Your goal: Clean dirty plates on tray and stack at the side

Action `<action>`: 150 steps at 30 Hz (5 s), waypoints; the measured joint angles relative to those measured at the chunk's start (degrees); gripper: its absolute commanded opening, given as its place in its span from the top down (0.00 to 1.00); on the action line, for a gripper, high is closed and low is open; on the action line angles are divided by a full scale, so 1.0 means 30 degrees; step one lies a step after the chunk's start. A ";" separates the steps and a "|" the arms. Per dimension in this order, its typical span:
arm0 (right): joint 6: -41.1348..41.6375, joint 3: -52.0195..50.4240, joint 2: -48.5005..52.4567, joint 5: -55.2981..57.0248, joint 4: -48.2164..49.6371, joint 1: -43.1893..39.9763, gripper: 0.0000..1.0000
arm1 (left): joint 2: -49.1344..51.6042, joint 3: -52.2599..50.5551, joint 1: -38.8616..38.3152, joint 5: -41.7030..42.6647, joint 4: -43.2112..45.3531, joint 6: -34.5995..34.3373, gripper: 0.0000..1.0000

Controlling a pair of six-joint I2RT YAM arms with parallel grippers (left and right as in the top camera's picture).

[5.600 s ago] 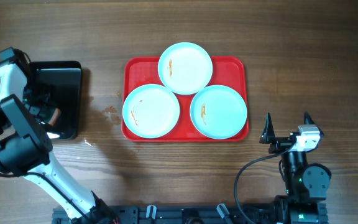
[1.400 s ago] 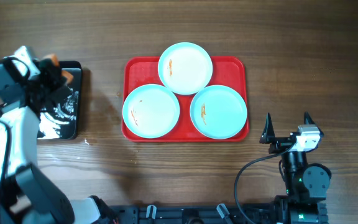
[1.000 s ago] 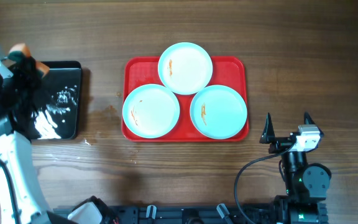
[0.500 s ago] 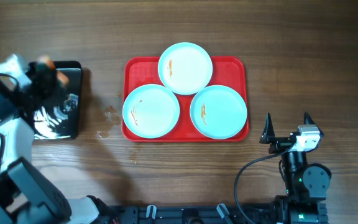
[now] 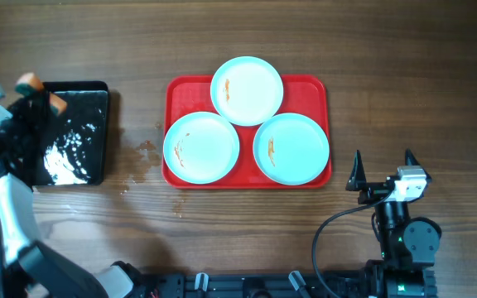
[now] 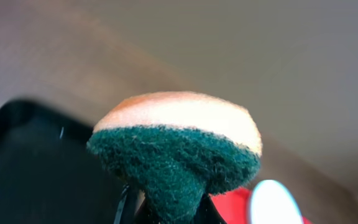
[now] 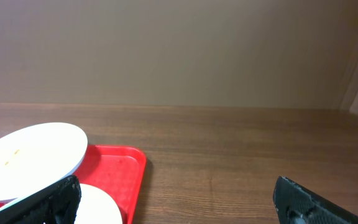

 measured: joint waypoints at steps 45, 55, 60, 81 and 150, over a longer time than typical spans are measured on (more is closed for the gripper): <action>0.0000 0.0000 0.0000 -0.0007 0.0000 0.0000 0.00 | -0.1144 0.0561 -0.0896 -0.6666 -0.1617 -0.0408 0.96; 0.0000 0.0000 0.0000 0.0000 0.0000 0.0000 0.00 | 0.0357 -0.0051 -0.2390 -0.7155 -0.3847 0.0874 0.96; 0.0000 0.0000 0.0000 0.0000 0.0000 0.0000 0.00 | 0.1005 -0.0576 -0.2404 -0.6069 -0.4408 0.1005 0.96; 0.0000 0.0000 0.0000 -0.0007 0.0000 0.0000 0.00 | 0.0080 -0.0466 -0.3490 -0.5508 -0.5289 0.3526 0.96; 0.0481 0.0000 0.0000 -0.0124 0.0029 0.0000 0.00 | -0.3519 0.2368 -2.0414 -1.0659 -1.4280 -0.2412 0.00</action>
